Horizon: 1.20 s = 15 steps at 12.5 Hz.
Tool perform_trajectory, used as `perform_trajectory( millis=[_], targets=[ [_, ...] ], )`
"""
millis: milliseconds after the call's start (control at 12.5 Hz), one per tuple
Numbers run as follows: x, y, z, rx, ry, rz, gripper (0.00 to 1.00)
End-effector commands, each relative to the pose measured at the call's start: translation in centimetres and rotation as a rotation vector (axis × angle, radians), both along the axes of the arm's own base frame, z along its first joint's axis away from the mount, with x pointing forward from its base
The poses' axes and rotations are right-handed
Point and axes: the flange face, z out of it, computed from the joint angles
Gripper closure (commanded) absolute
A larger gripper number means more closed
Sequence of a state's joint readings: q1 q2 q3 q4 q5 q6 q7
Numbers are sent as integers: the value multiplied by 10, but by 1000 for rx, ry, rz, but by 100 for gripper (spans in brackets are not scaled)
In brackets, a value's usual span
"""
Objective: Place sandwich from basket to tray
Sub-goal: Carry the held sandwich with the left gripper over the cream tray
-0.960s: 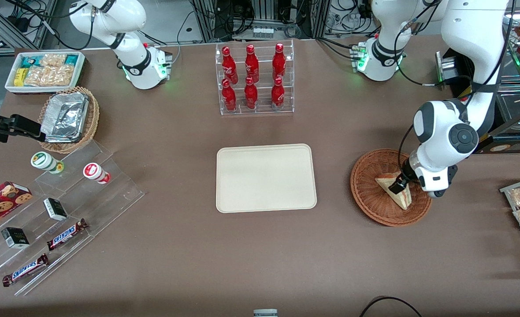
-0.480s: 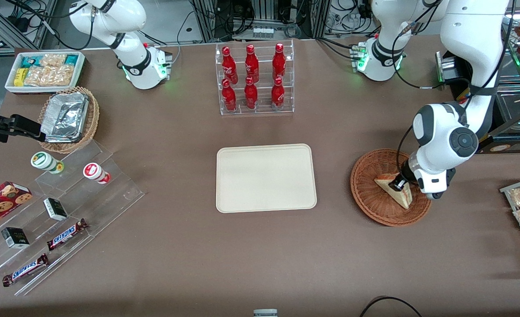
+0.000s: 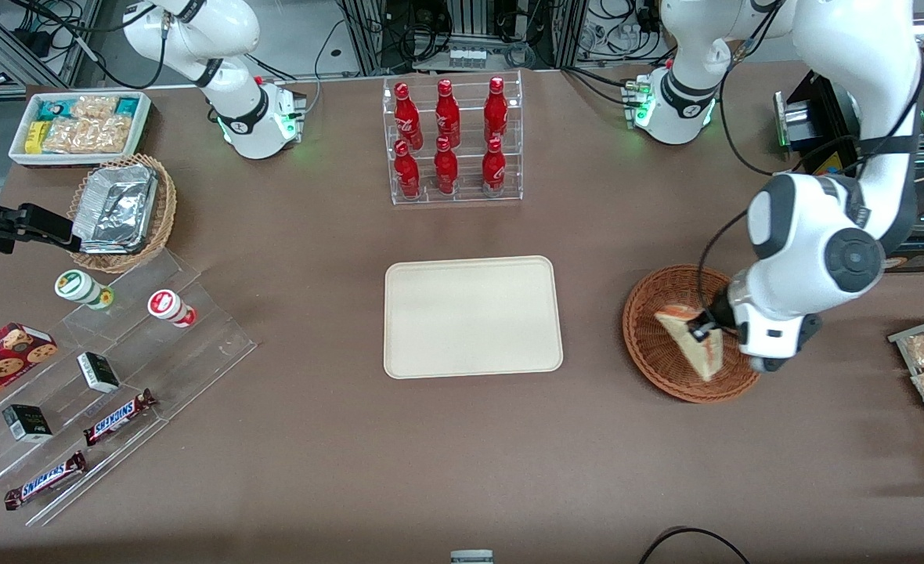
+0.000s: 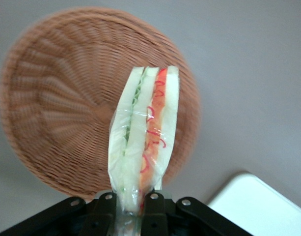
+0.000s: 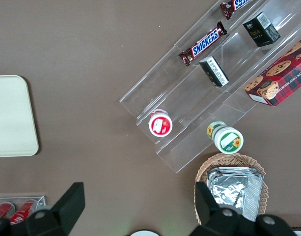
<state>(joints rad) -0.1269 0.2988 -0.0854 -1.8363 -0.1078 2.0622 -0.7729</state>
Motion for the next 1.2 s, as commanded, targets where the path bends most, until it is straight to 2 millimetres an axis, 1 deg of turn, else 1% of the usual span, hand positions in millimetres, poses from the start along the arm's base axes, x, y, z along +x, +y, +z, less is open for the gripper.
perform_trajectory(
  millis=[0, 80, 160, 320, 400, 480, 640, 720, 800, 960, 1040, 1120],
  targets=[
    [1, -69, -14, -44, 22, -108, 100],
    [-1, -102, -18, -39, 17, -172, 100],
    [-7, -143, -25, -9, 8, -231, 100],
    [-17, -202, -48, 41, 6, -252, 100],
    [-23, -228, -57, 62, 0, -257, 100],
    [-28, -247, -59, 69, -9, -249, 100],
    [-48, -301, -67, 68, -21, -265, 100],
    [-54, -325, -70, 66, -34, -266, 100],
    [-62, -343, -76, 80, -45, -266, 100],
    [-81, -368, -89, 123, -66, -271, 100],
    [-91, -378, -91, 128, -67, -288, 100],
    [-95, -382, -94, 131, -66, -297, 100]
  ],
)
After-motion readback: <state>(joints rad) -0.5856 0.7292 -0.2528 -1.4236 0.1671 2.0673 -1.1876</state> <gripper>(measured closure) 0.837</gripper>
